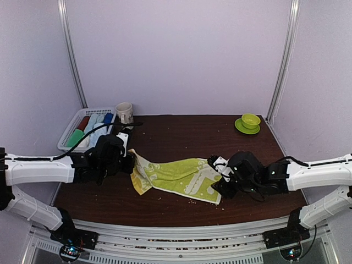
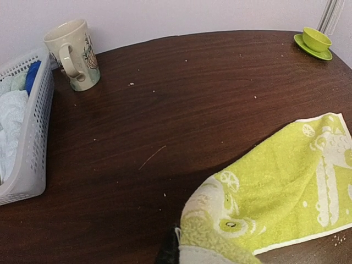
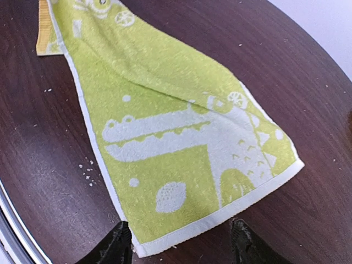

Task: Roll the towels
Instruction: Flatten out the towel at the center of the board.

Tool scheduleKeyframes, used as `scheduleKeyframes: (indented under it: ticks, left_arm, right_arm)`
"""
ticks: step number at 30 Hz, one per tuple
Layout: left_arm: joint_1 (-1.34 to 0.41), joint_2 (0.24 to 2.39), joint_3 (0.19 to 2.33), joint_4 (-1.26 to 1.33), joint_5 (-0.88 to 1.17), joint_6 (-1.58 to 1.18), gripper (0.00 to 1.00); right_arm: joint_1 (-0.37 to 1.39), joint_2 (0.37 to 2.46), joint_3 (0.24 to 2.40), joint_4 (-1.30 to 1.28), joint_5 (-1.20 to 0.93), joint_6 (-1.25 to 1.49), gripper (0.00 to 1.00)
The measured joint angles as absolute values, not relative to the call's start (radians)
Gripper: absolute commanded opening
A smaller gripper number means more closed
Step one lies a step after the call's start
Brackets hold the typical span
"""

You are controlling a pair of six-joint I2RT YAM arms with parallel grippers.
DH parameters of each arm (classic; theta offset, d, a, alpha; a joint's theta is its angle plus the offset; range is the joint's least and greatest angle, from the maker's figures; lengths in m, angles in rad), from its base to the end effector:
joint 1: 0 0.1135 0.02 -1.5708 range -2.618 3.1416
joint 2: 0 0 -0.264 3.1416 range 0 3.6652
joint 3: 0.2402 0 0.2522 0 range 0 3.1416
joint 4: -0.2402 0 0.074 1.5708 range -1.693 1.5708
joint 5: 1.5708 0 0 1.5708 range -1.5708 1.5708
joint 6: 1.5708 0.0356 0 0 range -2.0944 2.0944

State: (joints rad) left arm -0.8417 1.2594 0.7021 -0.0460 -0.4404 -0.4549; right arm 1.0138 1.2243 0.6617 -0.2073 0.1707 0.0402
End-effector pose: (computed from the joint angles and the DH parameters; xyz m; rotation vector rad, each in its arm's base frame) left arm 0.1887 -0.1884 0.2259 0.1620 2.1173 -0.2928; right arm 0.1362 0.2072 0.2060 -1.0233 2.1153 0.3263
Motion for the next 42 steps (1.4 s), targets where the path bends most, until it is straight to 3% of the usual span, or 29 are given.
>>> scheduleKeyframes:
  ticks: [12, 32, 35, 37, 40, 42]
  left_arm:
    - [-0.842, 1.215, 0.698, -0.086, -0.454, -0.461, 0.0]
    - [-0.842, 1.19, 0.687, -0.108, -0.453, -0.467, 0.0]
    - [-0.842, 1.186, 0.679, -0.108, -0.453, -0.47, 0.0]
    - [-0.842, 1.187, 0.675, -0.11, -0.453, -0.471, 0.0]
    - [-0.842, 1.194, 0.673, -0.111, -0.453, -0.471, 0.0]
    - [-0.842, 1.202, 0.671, -0.109, -0.451, -0.471, 0.0]
  right_arm:
    - [1.154, 1.626, 0.917, -0.416, 0.22, 0.068, 0.64]
    - [1.206, 1.737, 1.0, -0.714, 0.387, 0.181, 0.62]
    - [1.198, 1.746, 1.006, -0.714, 0.395, 0.175, 0.49]
    - [1.188, 1.753, 1.006, -0.709, 0.396, 0.164, 0.26]
    - [1.175, 1.773, 1.003, -0.697, 0.39, 0.15, 0.05]
    - [1.168, 1.781, 1.0, -0.688, 0.385, 0.141, 0.0]
